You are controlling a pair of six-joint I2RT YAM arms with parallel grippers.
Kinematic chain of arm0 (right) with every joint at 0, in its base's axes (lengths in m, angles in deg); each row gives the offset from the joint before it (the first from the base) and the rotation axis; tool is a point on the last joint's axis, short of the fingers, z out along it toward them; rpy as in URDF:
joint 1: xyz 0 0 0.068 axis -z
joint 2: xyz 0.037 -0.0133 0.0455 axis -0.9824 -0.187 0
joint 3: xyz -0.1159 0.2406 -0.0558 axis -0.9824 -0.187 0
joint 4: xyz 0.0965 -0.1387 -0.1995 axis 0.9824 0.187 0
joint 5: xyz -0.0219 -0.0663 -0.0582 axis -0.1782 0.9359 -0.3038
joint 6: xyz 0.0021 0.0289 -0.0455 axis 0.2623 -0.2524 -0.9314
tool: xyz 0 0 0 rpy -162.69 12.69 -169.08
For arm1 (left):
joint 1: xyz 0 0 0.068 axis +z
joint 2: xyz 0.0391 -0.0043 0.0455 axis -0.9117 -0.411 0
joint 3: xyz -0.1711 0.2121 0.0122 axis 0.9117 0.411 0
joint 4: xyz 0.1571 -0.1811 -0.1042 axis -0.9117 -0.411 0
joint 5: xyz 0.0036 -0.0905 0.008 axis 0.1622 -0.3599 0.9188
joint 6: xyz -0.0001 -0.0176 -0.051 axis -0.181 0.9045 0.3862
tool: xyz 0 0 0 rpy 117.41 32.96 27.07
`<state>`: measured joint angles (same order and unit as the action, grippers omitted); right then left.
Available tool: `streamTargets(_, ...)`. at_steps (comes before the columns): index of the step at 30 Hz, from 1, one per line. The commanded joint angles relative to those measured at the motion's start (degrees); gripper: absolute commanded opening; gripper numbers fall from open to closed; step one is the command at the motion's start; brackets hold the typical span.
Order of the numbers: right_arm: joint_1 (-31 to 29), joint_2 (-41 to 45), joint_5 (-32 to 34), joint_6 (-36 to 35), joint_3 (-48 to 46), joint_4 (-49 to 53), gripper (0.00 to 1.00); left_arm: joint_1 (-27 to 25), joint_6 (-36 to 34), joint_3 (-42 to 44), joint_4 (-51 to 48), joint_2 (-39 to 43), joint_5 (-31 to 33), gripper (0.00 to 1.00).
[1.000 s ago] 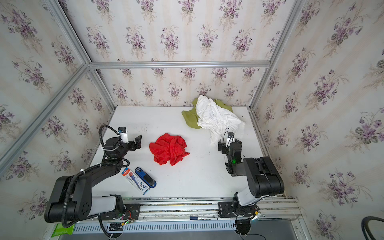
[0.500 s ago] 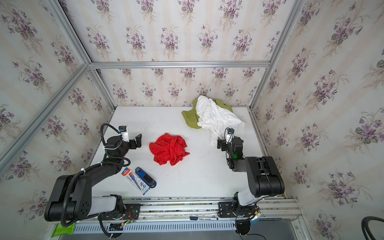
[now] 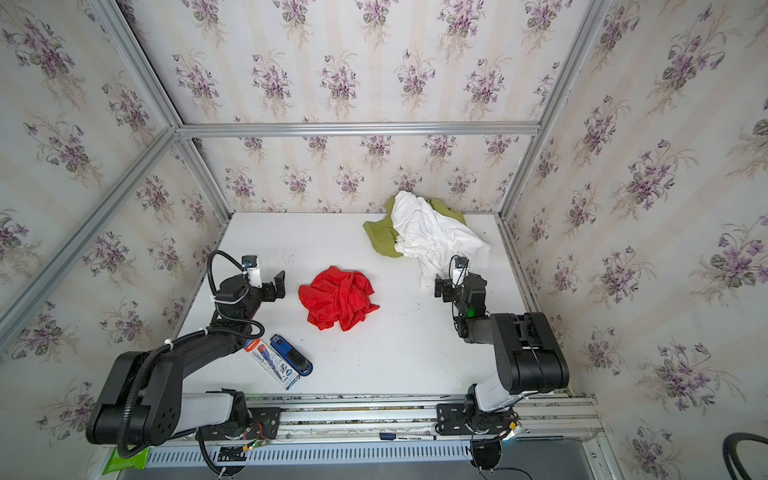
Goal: Pick out a specific cloth from the pile
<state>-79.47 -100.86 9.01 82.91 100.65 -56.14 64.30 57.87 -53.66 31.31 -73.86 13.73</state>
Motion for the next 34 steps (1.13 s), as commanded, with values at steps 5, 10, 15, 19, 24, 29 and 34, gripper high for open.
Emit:
streamTargets(5, 0.0, 0.1, -0.8, 0.1, 0.4, -0.4, 1.0, -0.2, -0.2, 0.8, 5.5, 0.3, 2.4, 1.0)
streamTargets(10, 0.0, 0.0, -0.8, 0.1, 0.4, -0.5, 1.0, -0.2, -0.2, 0.1, 3.2, 0.7, 2.4, 1.0)
streamTargets(15, 0.0, 0.0, -1.0, 0.1, 0.4, -0.6, 1.0, -0.2, -0.2, 0.5, 4.5, 0.4, 2.4, 1.0)
streamTargets(19, 0.0, 0.0, -1.6, 0.1, 0.3, -0.7, 1.0, -0.2, -0.3, 0.7, 5.3, 0.2, 2.6, 1.0)
streamTargets(24, -0.1, -0.5, -1.3, -0.3, 1.2, 0.7, 1.0, -0.2, -0.3, 0.7, 5.4, 0.1, 2.5, 1.0)
streamTargets(29, -0.1, -0.5, -1.3, -0.3, 1.3, 0.8, 1.0, -0.2, -0.2, 0.7, 5.4, 0.1, 2.5, 1.0)
streamTargets(34, -0.1, 0.0, -1.3, -0.1, 0.6, -0.1, 1.0, -0.1, -0.2, 0.7, 5.5, 0.2, 2.4, 1.0)
